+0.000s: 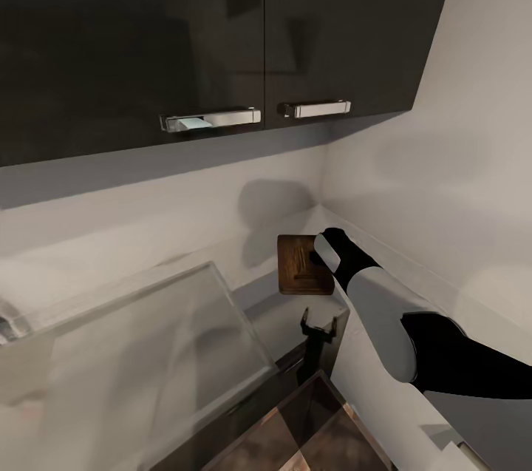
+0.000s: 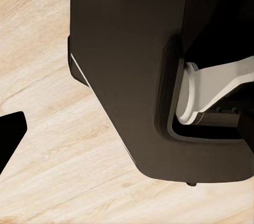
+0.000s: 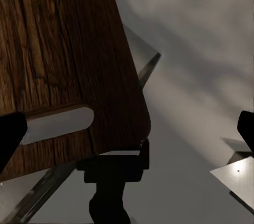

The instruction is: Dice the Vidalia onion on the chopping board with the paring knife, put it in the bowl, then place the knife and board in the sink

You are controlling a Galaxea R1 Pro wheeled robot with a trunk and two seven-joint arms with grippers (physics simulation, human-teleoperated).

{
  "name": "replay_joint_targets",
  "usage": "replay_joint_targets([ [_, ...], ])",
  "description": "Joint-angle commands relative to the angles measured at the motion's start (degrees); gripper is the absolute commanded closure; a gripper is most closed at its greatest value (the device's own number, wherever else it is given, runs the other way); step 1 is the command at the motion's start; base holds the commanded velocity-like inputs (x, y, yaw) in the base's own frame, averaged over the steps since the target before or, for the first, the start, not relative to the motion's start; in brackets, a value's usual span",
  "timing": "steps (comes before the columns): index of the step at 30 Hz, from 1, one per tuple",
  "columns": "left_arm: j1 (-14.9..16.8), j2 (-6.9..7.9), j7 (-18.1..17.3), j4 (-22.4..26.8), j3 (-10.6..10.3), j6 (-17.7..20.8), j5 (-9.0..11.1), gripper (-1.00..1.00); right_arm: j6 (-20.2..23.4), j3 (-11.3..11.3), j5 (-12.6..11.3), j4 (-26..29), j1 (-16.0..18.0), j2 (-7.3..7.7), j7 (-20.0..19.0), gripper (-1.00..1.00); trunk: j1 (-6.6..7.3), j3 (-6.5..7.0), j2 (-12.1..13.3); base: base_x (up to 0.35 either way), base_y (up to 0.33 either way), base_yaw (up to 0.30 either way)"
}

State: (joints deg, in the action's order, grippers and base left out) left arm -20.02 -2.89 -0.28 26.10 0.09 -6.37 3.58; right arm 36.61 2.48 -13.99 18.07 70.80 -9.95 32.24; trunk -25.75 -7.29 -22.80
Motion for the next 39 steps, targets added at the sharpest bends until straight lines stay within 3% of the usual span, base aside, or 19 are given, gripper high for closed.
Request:
replay_joint_targets([
  [1, 0.0, -0.01, 0.0, 0.1, 0.0, -0.1, 0.4, -1.0, 0.1, 0.2, -0.2, 0.1, 0.0, -0.04, 0.0, -1.0, -0.04, -0.11, -0.1, 0.0, 0.0, 0.0],
  [18, 0.0, -0.01, 0.0, 0.0, 0.0, -0.1, 0.4, -1.0, -0.1, 0.4, -0.2, 0.3, 0.0, -0.04, -0.8, -1.0, -0.04, -0.75, -0.1, 0.0, 0.0, 0.0],
  [31, 0.0, -0.01, 0.0, -0.1, 0.0, -0.1, 0.4, -1.0, -2.2, 0.4, -0.2, 0.4, 0.0, -0.04, -0.7, -1.0, -0.04, -1.97, -0.1, 0.0, 0.0, 0.0],
  [39, 0.0, 0.05, 0.0, -0.5, 0.1, -0.1, 0.4, -1.0, -5.7, 0.7, 0.0, 0.1, 0.0, -0.04, -0.4, -1.0, -0.04, -2.71, -0.1, 0.0, 0.0, 0.0],
])
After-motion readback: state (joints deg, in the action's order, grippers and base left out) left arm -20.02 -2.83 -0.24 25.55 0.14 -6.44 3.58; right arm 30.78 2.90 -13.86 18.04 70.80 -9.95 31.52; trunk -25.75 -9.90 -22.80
